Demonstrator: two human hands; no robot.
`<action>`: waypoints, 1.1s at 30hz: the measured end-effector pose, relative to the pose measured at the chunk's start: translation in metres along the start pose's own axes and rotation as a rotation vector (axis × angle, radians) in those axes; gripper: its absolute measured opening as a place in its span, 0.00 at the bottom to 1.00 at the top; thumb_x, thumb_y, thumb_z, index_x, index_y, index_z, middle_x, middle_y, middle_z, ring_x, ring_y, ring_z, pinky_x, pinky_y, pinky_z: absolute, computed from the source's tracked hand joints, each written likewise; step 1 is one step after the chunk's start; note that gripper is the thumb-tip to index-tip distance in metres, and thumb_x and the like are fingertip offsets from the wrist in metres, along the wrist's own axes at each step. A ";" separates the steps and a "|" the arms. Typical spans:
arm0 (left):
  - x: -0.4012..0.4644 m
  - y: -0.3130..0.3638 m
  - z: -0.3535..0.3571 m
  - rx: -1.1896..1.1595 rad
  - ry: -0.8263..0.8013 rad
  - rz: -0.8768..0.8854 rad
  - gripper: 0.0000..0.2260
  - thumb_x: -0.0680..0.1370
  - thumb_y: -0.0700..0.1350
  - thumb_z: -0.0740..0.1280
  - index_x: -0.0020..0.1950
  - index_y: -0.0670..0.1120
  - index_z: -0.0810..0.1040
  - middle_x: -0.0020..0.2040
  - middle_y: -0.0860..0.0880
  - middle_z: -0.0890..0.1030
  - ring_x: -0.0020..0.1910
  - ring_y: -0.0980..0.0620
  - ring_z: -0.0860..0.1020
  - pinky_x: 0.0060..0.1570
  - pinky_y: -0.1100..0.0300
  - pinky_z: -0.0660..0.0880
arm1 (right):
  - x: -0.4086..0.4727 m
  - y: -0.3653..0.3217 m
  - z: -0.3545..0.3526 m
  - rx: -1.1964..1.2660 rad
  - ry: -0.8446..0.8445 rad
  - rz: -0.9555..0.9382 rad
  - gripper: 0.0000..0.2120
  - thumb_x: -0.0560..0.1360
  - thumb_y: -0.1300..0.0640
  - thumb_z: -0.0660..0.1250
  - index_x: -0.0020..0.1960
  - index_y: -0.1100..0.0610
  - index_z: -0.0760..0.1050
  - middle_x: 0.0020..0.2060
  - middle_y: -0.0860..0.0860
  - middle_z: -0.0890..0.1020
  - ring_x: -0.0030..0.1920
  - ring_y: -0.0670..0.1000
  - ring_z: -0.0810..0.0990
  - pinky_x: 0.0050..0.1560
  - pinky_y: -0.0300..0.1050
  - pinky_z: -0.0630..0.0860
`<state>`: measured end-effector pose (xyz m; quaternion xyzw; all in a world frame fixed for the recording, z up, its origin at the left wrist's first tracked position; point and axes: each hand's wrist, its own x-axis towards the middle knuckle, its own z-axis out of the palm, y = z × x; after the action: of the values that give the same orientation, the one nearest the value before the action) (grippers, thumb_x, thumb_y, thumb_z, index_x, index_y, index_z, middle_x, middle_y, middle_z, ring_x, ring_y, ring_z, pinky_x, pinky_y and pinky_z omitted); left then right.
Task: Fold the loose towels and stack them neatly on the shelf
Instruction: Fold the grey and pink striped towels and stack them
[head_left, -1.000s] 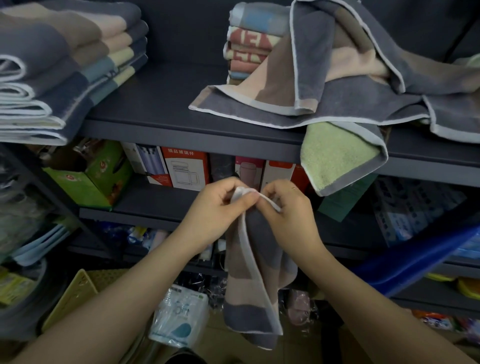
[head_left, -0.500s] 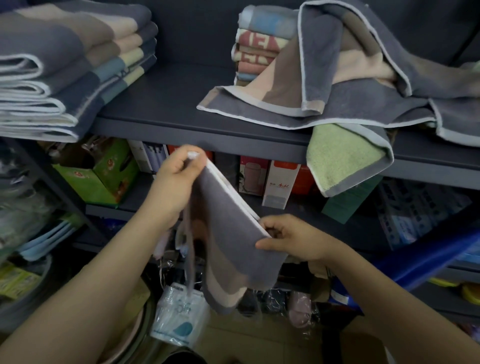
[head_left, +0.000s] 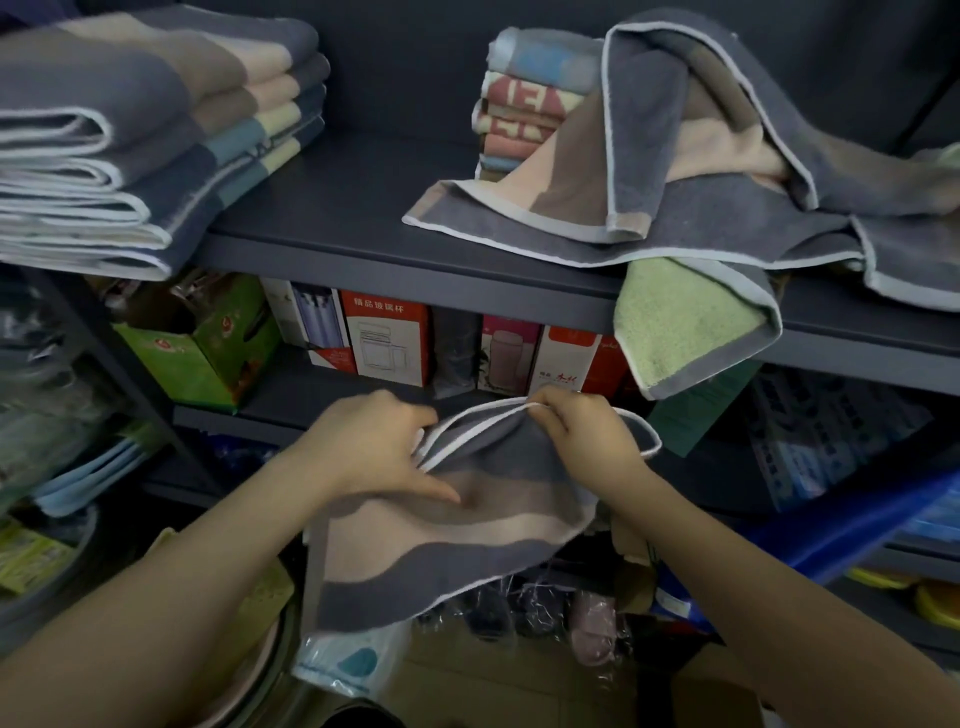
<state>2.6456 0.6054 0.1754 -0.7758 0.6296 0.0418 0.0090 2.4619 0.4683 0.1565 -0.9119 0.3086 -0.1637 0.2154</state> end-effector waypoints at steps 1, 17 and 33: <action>0.001 0.004 0.003 0.032 0.039 0.001 0.27 0.60 0.76 0.61 0.43 0.56 0.74 0.31 0.57 0.70 0.30 0.60 0.68 0.24 0.63 0.59 | 0.001 -0.001 -0.002 -0.011 0.014 -0.021 0.10 0.80 0.53 0.57 0.51 0.57 0.74 0.44 0.56 0.81 0.46 0.57 0.78 0.45 0.54 0.75; 0.006 -0.053 0.035 -1.186 0.676 -0.515 0.15 0.76 0.42 0.65 0.30 0.51 0.78 0.26 0.56 0.76 0.26 0.61 0.71 0.30 0.65 0.69 | -0.012 0.042 -0.019 0.085 -0.358 -0.094 0.05 0.74 0.63 0.64 0.40 0.59 0.76 0.33 0.49 0.76 0.40 0.51 0.75 0.39 0.37 0.67; 0.012 0.008 0.021 -1.916 0.317 -0.545 0.10 0.79 0.48 0.62 0.49 0.42 0.78 0.48 0.44 0.83 0.47 0.48 0.81 0.49 0.55 0.77 | -0.023 -0.043 -0.014 0.916 -0.333 0.193 0.11 0.79 0.64 0.57 0.45 0.56 0.77 0.32 0.51 0.79 0.29 0.48 0.78 0.32 0.38 0.77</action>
<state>2.6391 0.5935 0.1542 -0.5704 0.1261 0.4231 -0.6926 2.4596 0.5093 0.1859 -0.7048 0.2494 -0.1139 0.6543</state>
